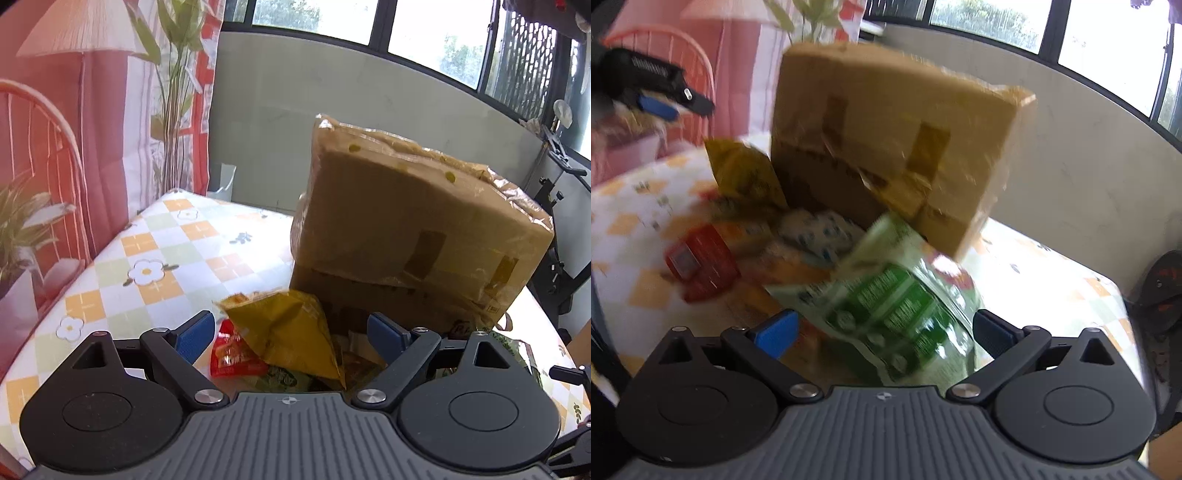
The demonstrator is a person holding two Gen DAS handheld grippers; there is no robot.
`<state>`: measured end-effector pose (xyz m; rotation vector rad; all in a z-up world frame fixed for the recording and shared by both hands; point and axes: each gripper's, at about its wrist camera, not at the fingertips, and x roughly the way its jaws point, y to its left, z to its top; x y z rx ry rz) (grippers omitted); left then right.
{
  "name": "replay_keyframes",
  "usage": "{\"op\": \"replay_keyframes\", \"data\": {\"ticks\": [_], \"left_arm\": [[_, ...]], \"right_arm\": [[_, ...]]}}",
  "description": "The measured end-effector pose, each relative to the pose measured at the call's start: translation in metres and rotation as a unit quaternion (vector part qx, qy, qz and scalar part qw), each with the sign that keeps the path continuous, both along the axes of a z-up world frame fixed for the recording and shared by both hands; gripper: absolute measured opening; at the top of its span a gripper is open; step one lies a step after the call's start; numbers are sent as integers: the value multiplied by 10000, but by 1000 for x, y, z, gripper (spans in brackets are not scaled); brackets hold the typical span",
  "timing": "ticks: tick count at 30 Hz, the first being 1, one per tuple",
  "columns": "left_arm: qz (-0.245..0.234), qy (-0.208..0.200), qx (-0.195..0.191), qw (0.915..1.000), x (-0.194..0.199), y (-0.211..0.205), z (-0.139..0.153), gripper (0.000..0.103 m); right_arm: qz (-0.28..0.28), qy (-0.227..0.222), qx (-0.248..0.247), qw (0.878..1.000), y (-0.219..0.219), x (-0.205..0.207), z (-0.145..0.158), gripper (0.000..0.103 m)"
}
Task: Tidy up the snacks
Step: 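Grasp the yellow bag with the left tool while the right tool grasps the pale green bag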
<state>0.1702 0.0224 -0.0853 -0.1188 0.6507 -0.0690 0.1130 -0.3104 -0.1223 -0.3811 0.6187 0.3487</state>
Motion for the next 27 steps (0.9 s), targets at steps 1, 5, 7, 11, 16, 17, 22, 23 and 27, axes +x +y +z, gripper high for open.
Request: {"op": "replay_keyframes", "data": {"ticks": [1,5,7,11,16,17,22,23,27], "left_arm": [[-13,37,-16,10000,0,-1,-2,89],[-91,80,34,9999,-1,-5,-4,88],[-106,67,41,9999,-1,-6,-5,88],[-128,102,40,9999,0,-7,-7,88],[-181,134,60,9997,0,-8,-10,88],[-192,143,59,9997,0,-8,-10,88],[-204,158,34,9997,-2,-7,-12,88],[-200,160,27,9997,-3,-7,-12,88],[-200,138,26,9997,-4,-6,-11,87]], "right_arm": [[-7,24,-52,10000,0,3,-4,102],[39,22,-268,9996,6,13,-14,102],[97,-117,-487,9987,13,15,-17,103],[213,-252,-702,9970,22,21,-22,103],[80,-286,-669,9973,27,25,-27,103],[44,-295,-651,9974,27,25,-28,103],[-65,-335,-800,9962,32,26,-33,103],[-58,-337,-820,9960,32,26,-33,103],[-64,-330,-738,9967,30,25,-29,90]]}}
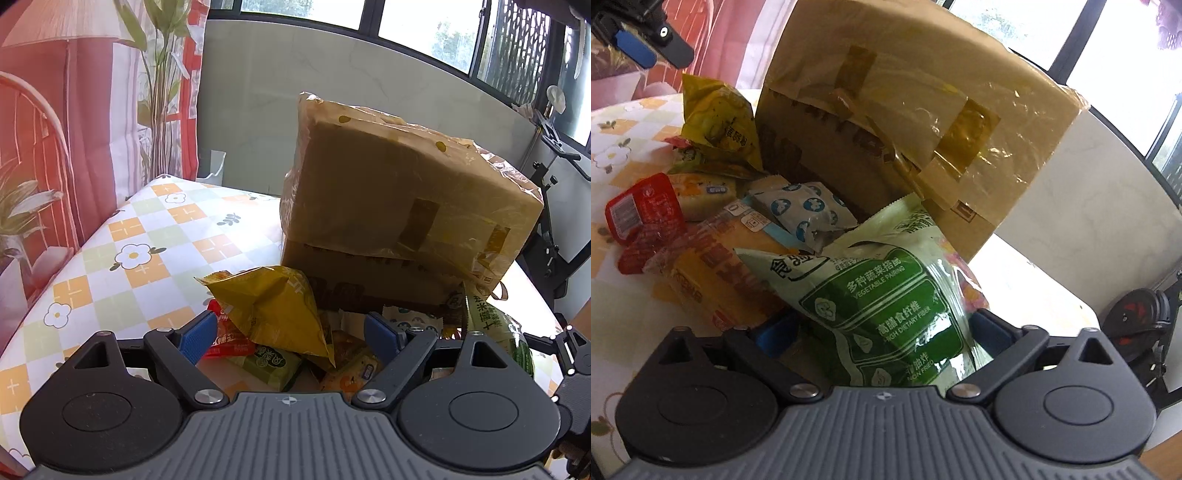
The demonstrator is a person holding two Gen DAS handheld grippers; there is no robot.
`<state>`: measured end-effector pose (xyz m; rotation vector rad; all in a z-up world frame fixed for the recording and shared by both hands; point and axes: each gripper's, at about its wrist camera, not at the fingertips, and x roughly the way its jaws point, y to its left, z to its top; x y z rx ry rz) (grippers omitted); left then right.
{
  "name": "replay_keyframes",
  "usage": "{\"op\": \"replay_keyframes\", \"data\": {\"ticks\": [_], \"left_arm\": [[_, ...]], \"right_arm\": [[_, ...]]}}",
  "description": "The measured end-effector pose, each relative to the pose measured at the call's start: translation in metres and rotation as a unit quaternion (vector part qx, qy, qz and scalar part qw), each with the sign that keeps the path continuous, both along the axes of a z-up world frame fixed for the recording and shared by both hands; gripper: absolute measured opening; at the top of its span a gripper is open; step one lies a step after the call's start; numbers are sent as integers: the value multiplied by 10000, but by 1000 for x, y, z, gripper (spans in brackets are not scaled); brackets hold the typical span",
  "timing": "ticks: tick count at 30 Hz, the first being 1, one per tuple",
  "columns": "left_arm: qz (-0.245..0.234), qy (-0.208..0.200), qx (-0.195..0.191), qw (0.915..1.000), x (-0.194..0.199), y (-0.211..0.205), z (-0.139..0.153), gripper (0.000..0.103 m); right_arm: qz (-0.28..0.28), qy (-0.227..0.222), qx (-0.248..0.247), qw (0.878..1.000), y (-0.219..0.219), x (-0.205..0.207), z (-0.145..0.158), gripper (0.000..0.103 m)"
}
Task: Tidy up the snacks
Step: 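Grasp the yellow bag with the left tool while the right tool grasps the pale green bag, then lift the yellow bag with the left tool while the right tool lifts the pale green bag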
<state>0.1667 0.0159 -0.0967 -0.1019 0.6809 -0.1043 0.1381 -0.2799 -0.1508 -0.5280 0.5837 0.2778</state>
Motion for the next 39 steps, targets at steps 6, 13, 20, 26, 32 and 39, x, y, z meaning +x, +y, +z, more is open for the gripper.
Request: {"op": "replay_keyframes", "data": {"ticks": [6,13,20,26,32,39], "left_arm": [[-8,-15,-38,10000,-1,2,-1,87],[-55,4,-71,10000,1,2,-2,86],[102,209,-110,9997,27,8,-14,86],[530,480,-704,9950,65,21,-32,86],[891,608,-822,9908,87,27,-49,87],[829,928,-856,9885,102,23,-67,76]], "right_arm": [[-205,229,962,9949,-23,-6,27,69],[-547,512,2279,9708,-45,-11,56,65],[-653,529,2331,9688,-38,-13,54,65],[-707,500,2358,9679,-40,-16,54,65],[-774,476,2338,9680,-37,-17,51,65],[-750,492,2262,9699,-35,-14,50,65]]}}
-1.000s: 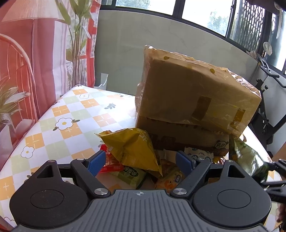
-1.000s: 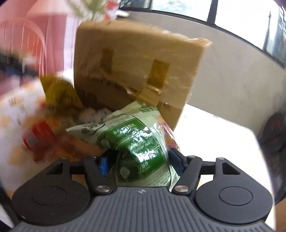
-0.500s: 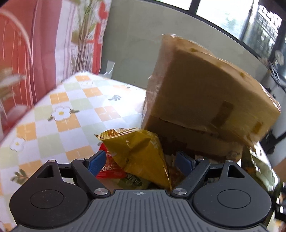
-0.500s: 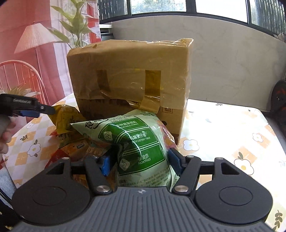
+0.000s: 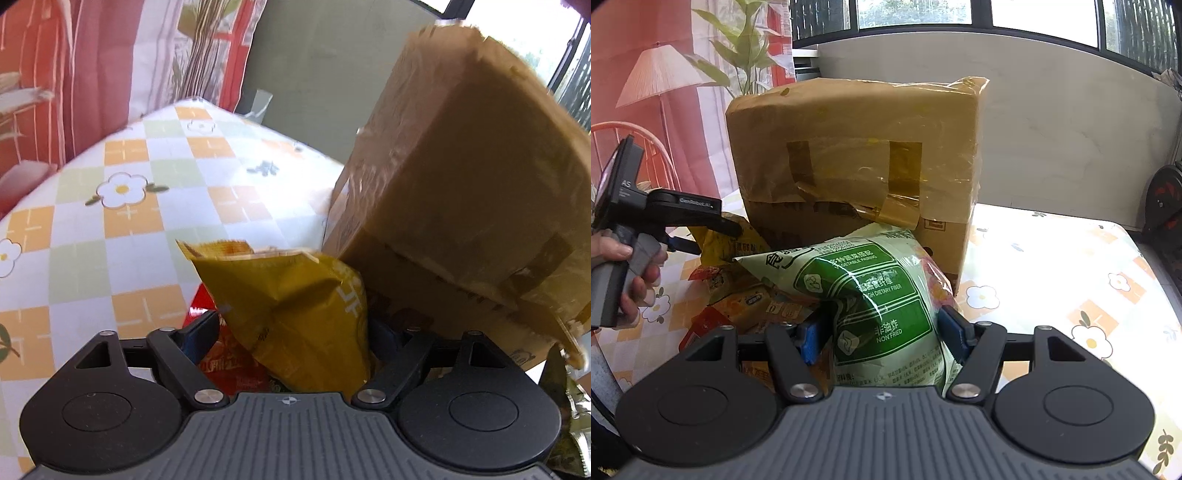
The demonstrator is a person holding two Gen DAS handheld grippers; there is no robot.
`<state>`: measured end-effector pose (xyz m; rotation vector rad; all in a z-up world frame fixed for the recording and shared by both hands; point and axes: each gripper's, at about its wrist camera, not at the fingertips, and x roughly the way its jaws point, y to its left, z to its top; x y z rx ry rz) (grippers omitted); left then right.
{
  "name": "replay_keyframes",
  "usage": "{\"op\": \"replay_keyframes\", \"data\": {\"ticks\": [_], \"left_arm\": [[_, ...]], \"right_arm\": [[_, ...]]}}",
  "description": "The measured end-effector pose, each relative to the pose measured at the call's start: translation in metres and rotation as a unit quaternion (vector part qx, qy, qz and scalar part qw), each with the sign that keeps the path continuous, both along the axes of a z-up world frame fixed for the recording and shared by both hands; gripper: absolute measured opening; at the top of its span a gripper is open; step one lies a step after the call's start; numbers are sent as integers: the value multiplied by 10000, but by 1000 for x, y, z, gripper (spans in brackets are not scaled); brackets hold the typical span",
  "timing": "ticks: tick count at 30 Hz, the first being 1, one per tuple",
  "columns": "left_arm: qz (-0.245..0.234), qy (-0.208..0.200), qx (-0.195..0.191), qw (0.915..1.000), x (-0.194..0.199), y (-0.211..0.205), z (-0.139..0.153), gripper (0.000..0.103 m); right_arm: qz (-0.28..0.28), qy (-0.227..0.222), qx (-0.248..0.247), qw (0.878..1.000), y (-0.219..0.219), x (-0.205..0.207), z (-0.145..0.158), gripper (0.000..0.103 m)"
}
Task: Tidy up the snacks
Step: 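Lift the yellow bag with the left tool while the right tool lifts the pale green bag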
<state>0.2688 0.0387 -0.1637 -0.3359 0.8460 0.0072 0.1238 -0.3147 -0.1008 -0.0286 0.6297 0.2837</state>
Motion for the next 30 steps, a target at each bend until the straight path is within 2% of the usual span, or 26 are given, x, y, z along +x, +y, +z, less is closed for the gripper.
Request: {"op": "replay_keyframes", "data": {"ticks": [4,8,12,20,25,30], "left_arm": [[-108,-192,275,9994,-10,-2,7,68],[-386,-473,314,9976,-31,-1,26,68],[-578,-757,558,9939,-55,0,46,68],[-608,-1025,680,9905,-87,0,66,68],[-645,-1444,683,9851,-92,-4,91,68],[-759,-1975,711,9748,-98,-12,124,68]], "right_arm": [[-23,12,13,10000,-1,-3,1,65],[-97,84,71,9999,-5,-6,4,65],[-188,167,219,9994,-13,-13,6,65],[-567,212,538,9967,-37,-30,14,65],[-820,-144,878,9927,-53,-36,39,65],[-894,-697,1136,9870,-60,-36,71,65]]}}
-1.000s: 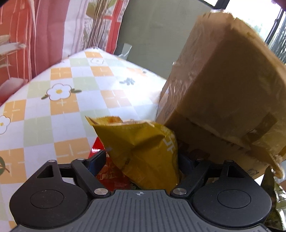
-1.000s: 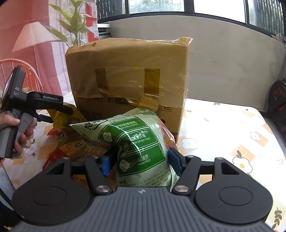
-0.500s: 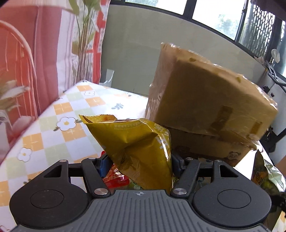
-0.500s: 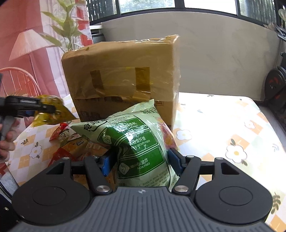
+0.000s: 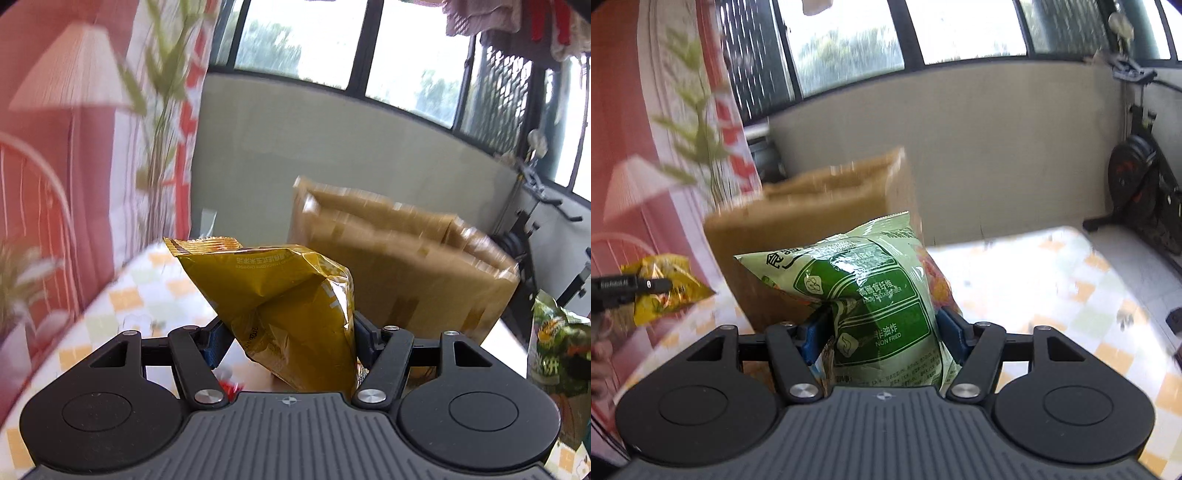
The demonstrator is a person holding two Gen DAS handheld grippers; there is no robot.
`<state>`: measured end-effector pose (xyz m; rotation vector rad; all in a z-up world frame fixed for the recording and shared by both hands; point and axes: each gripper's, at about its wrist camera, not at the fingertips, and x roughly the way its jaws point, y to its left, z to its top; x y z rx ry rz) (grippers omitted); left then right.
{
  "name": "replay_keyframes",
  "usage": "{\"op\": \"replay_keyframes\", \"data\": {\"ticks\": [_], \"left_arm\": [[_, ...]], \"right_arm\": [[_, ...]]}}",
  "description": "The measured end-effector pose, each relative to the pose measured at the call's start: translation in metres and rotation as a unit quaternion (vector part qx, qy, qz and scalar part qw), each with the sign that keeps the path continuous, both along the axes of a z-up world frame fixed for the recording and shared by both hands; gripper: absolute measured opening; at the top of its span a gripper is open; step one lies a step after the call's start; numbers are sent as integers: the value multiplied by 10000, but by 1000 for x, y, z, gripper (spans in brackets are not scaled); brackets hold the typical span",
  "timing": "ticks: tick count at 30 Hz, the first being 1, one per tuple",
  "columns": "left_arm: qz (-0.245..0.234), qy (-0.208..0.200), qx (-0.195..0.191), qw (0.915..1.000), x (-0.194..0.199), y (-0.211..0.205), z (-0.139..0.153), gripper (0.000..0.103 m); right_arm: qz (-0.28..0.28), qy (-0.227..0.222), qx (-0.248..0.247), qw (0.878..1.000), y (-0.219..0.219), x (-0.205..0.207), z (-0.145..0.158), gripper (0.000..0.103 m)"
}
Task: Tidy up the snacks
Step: 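Lift the yellow bag with the left tool while the right tool lifts the pale green bag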
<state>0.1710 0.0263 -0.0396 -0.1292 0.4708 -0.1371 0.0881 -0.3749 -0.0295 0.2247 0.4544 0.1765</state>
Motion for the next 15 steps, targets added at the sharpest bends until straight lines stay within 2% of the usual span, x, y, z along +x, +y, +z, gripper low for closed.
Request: {"op": "replay_keyframes", "data": {"ticks": [3,10,15], "left_arm": [[-123,-296,89,9994,-1,-6,19,68],[-406,-853,262,9952,18,-25,62,68],[-523,-1092,296,9922,41,-40,80,68]], "right_arm": [[55,-279,172,9994,-4,5,19,65],[301,-965,112,9948,0,35,74,65],[482,-1263,165,9907,10,65,93,65]]}}
